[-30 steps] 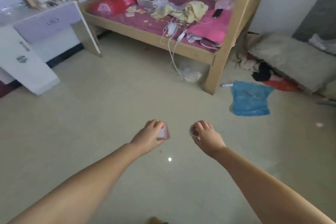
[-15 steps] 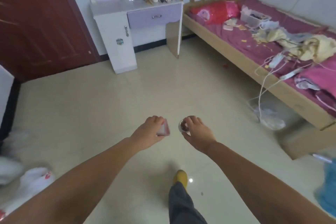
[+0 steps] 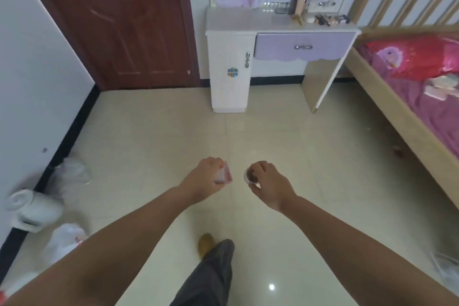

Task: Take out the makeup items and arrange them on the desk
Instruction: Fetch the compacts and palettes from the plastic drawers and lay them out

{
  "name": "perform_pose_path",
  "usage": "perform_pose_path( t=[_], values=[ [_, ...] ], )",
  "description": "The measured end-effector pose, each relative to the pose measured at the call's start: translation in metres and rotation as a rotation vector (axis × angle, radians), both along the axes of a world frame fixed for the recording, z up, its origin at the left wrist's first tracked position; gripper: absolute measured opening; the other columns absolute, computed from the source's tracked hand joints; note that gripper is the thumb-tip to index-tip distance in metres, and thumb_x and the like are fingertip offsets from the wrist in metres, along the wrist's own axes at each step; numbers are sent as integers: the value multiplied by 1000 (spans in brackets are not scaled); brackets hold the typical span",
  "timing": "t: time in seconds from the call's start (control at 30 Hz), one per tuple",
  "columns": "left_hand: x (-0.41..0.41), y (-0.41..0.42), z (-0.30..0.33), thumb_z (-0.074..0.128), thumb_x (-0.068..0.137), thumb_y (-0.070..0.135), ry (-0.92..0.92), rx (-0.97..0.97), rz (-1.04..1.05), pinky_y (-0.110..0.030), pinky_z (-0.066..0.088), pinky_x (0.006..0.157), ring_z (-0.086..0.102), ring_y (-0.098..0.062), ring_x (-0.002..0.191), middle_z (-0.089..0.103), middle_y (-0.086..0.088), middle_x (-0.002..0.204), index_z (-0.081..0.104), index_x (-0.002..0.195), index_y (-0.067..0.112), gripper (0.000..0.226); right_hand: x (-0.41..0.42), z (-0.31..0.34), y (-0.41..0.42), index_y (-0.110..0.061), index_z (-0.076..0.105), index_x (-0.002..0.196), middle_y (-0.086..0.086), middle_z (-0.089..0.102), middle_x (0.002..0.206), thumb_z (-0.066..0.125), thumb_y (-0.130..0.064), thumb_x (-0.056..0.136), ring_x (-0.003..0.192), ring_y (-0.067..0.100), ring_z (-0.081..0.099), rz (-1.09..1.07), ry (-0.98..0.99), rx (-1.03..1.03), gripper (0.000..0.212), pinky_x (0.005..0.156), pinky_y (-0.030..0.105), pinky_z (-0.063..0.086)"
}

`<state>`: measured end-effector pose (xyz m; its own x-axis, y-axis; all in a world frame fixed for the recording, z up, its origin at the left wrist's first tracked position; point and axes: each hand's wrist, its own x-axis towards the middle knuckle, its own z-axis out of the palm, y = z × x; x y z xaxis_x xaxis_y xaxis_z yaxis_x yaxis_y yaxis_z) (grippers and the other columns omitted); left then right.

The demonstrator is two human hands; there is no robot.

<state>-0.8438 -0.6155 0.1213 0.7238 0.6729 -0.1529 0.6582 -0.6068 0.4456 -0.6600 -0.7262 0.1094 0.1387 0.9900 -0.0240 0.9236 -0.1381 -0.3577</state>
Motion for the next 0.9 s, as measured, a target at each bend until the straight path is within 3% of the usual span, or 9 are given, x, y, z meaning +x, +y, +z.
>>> perform_pose_path(
  t=[0.3,0.53,0.8,0.9],
  values=[
    [83,251,12,62,87,27,-34,23,-6,-25,34,88,44,-23,113,48,-7,122,45,124,13,42,87,7,255,-14,50,116,1,49,122,55,-23,90,113,21,46,-82,53,11,27,75,30,46],
    [169,416,21,62,88,26,-26,3,-29,-23,32,87,44,-24,115,46,-8,127,43,127,10,46,165,12,405,-12,50,116,4,49,121,56,-23,89,113,24,46,-175,102,27,29,78,34,48],
    [326,596,4,66,83,28,-45,45,-49,-35,42,90,47,-25,111,48,-7,121,45,120,12,45,320,2,582,-14,50,116,1,49,123,55,-24,90,114,21,46,-162,81,43,28,80,31,46],
    [380,659,14,67,84,26,-79,50,-37,-31,40,91,45,-25,111,48,-8,122,46,121,10,46,380,14,653,-14,50,117,2,49,123,55,-26,90,114,23,46,-123,49,35,30,82,34,47]
  ],
)
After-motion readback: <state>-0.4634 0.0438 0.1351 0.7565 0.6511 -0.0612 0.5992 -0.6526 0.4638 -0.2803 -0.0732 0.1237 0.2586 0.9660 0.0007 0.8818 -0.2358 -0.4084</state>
